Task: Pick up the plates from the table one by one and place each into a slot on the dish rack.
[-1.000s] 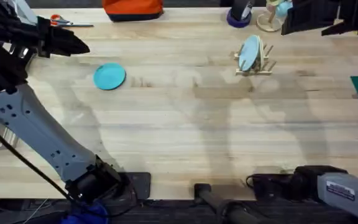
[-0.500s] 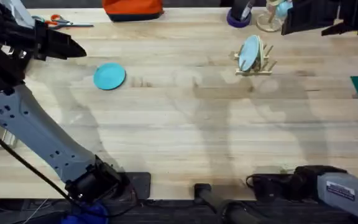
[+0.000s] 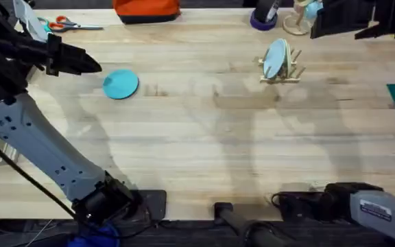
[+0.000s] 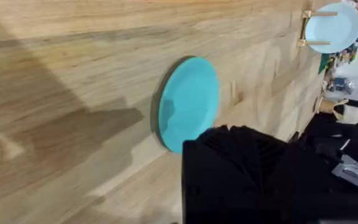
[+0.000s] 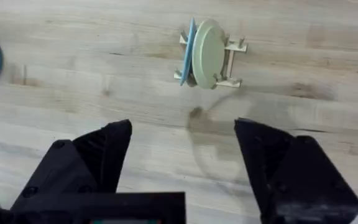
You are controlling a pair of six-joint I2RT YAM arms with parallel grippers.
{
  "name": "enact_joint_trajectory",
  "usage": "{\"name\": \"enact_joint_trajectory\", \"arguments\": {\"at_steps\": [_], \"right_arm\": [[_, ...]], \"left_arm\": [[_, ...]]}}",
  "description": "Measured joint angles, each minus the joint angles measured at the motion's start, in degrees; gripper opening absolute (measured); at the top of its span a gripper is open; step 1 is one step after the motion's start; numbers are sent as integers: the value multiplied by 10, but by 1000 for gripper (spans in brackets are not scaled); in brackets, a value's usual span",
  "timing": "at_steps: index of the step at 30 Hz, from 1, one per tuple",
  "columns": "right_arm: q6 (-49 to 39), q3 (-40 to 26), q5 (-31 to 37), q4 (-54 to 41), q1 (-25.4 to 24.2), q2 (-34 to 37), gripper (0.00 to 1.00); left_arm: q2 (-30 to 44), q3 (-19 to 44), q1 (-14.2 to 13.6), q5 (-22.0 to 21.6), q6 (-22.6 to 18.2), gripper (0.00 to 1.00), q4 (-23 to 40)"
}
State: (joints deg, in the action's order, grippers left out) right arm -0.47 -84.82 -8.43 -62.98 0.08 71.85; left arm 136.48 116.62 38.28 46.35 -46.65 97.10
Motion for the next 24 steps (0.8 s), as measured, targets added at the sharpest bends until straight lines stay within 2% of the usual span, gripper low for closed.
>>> {"name": "enact_joint_trajectory", "arguments": {"at_steps": [24], "right_arm": [[0,0,0,0,0,0,995]], "left_arm": [[0,0,0,-1,-10,41,-24]]}}
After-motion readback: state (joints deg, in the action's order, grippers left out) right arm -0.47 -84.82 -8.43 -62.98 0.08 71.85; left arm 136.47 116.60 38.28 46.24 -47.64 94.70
